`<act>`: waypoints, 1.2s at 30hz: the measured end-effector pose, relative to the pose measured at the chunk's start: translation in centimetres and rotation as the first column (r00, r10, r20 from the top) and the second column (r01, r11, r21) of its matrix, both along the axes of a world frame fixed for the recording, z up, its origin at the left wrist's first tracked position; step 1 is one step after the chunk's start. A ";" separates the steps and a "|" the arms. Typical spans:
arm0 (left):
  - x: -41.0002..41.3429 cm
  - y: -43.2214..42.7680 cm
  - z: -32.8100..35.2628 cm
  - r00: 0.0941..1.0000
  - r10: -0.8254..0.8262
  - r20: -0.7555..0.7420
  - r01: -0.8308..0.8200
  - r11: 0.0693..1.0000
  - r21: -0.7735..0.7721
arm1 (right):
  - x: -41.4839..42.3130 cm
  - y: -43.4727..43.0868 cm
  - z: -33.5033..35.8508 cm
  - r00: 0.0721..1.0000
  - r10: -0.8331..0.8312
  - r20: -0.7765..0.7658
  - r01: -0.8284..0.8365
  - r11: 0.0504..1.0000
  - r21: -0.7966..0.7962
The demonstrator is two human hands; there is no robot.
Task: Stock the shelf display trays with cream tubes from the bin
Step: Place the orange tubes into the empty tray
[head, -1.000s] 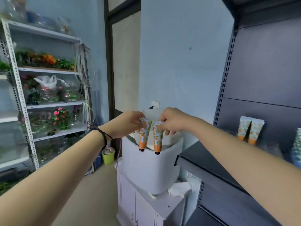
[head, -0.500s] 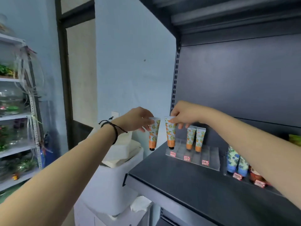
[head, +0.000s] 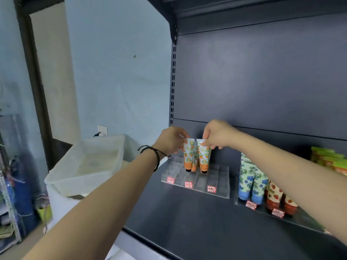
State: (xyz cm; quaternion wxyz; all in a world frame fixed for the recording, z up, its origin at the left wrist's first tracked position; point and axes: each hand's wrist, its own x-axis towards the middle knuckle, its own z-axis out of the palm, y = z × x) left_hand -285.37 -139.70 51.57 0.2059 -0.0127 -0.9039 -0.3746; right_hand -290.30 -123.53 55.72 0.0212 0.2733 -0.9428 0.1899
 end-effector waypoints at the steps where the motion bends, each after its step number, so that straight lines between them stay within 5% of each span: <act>1: -0.7 0.2 -0.2 1.000 0.003 0.002 -0.003 1.000 -0.019 | -0.5 0.0 -0.2 1.000 -0.006 0.001 0.006 1.000 -0.003; 36: -3.7 1.0 -2.9 0.993 0.041 0.109 -0.036 0.998 -0.047 | -3.0 0.5 -3.2 0.987 -0.007 0.158 0.010 1.000 -0.019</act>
